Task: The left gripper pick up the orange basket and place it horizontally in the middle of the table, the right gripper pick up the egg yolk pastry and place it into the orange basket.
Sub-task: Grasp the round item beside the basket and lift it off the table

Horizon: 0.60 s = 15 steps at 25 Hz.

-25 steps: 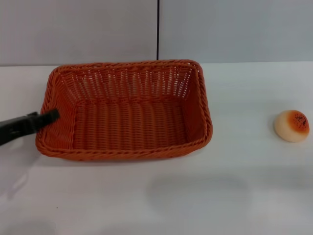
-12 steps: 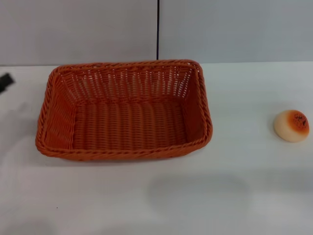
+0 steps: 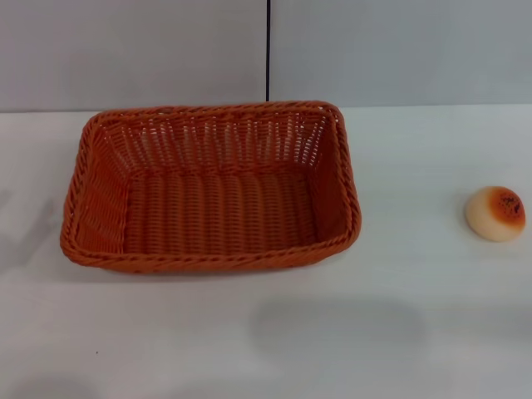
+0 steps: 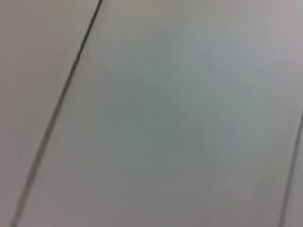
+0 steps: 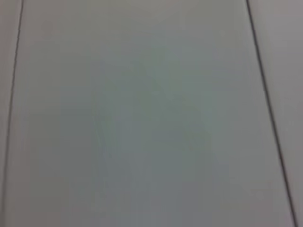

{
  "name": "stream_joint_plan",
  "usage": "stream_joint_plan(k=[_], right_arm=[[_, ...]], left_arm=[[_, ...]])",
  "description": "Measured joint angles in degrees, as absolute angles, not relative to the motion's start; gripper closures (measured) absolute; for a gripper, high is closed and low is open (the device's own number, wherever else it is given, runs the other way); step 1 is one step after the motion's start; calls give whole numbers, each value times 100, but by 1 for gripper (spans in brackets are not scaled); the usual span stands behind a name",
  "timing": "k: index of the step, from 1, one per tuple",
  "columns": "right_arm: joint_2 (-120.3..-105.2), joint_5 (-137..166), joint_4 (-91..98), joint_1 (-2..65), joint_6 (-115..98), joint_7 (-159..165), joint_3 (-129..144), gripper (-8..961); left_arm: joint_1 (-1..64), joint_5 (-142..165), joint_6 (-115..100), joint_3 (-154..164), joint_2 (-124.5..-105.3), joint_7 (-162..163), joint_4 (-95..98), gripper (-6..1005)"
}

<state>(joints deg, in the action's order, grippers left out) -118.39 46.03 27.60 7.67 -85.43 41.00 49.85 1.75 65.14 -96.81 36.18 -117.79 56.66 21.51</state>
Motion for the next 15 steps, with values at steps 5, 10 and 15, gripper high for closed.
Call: stream_joint_plan(k=[5,10,15], right_arm=[[-11861,6093,3651,579,-8431,5668,4282,450],[-11801,8150,4988,609,-8431,8899,3381,451],[-11342,10684,5593,1292,-9091,11774,2208,453]], left_arm=[[159,6443,-9961,3306,-11816,4541,1383,186],[143,6411,-9941,3207,-11802,4413,1181,186],[157,6406,-9935,3110,-11819,4214,1153,186]])
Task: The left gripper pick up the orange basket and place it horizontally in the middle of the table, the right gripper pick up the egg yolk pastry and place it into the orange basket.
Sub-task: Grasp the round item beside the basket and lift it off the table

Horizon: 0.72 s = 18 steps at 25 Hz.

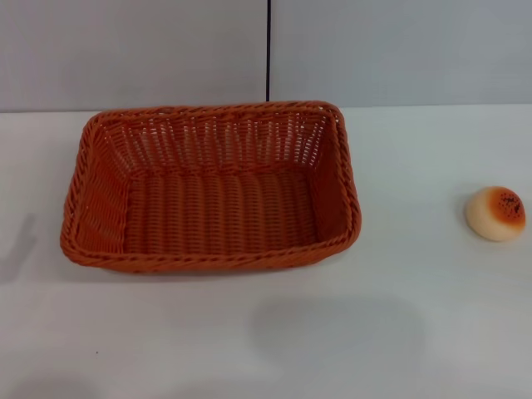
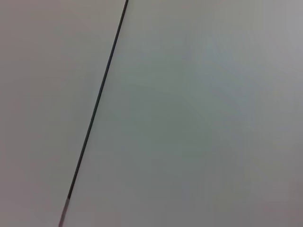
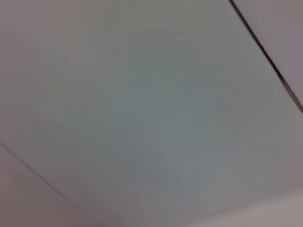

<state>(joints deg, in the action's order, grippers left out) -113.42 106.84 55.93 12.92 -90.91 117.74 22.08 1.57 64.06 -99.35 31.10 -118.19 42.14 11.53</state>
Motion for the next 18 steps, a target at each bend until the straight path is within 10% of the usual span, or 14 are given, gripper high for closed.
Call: stream_joint_plan(k=[7,18], right_arm=[[-10704,13653,5662,2446,-10329,13535,1498,454],[-10699,14333,5462,2928,-9468,14150,3035,457]], left_arm=[[276,6429,-9930,3055,-11823,3907,1054,186],[285,6444,-9949,3068,-11831,3275,611,186]])
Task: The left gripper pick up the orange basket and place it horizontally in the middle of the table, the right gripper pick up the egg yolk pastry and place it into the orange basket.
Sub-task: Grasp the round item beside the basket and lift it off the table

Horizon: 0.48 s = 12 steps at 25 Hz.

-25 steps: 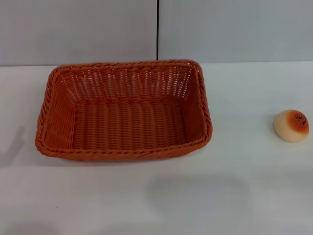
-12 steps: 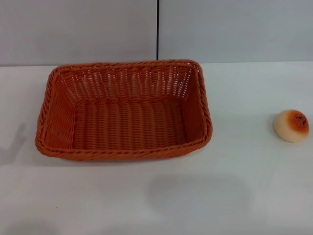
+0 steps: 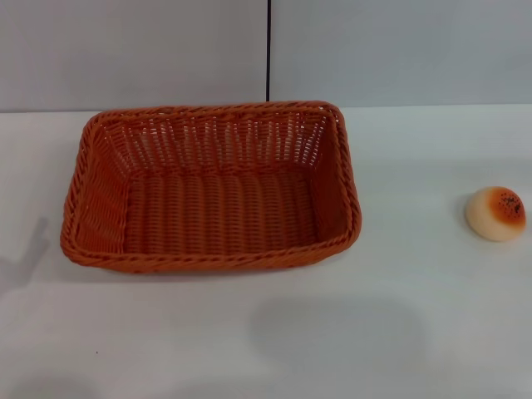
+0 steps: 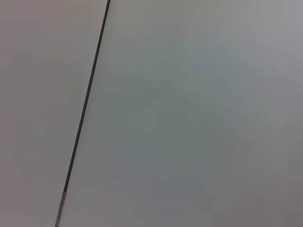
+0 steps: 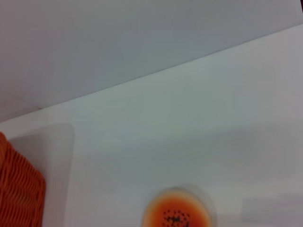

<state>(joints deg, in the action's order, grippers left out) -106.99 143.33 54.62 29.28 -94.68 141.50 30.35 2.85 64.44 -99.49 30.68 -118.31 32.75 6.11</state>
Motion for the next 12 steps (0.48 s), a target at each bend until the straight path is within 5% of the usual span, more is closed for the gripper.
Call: stream_joint_plan(k=[5,12], right_arm=[[-10679,14336,4894,3202,-9140,13992,3269,459],[-10839,14337,4240,3550,-8664,13768,3714,461]], left_arm=[[334,6457,-9925,3082,-11840,3093,483,186],[410,6461,-9867,3099,-11838,3011,367,186]])
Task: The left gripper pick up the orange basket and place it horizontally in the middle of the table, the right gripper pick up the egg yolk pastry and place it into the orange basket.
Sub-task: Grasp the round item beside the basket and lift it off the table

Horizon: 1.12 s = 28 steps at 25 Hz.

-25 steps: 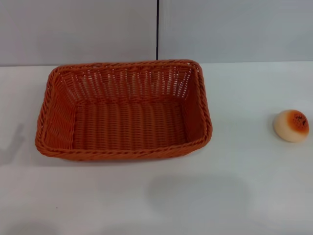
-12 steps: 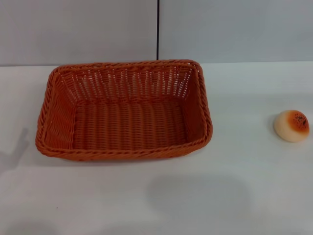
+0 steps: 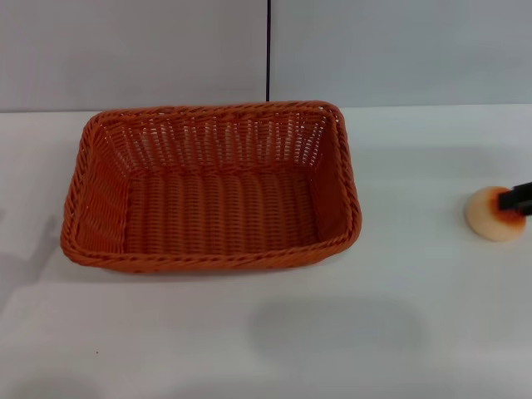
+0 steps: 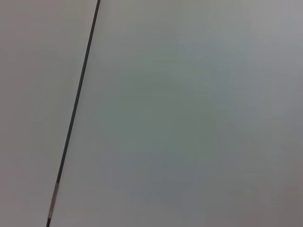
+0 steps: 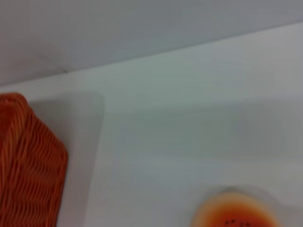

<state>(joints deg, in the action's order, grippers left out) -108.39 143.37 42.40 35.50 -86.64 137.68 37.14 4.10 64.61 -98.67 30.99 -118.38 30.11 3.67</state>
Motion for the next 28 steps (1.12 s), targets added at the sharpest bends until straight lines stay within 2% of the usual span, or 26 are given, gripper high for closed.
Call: stream_joint_plan(k=[10,16,21,23,25,28], right_arm=[[-10878,14352,3848,3623,-8178,13840,4035,463],[-10954,14350,4058,3547,-8137,13836,4041,465],[-11025,14328,4271,3543,-8164,13832,4006,581],[-11082,14326,4429,3535,-8192,13844,3985,627],[-11209,14317,4774,3528,-8315,13857,3950,667],[-11246,14311,4881,3525,-8364,13862,3927,719]], left_arm=[[495,6456,-9827,3076,-11839,3006,369,186],[509,6456,-9824,3057,-11839,3006,369,186],[510,6446,-9805,3058,-11838,3005,369,186],[509,6444,-9801,3058,-11838,3005,367,186],[505,6433,-9779,3059,-11838,3005,342,186],[510,6429,-9758,3059,-11838,3005,309,186]])
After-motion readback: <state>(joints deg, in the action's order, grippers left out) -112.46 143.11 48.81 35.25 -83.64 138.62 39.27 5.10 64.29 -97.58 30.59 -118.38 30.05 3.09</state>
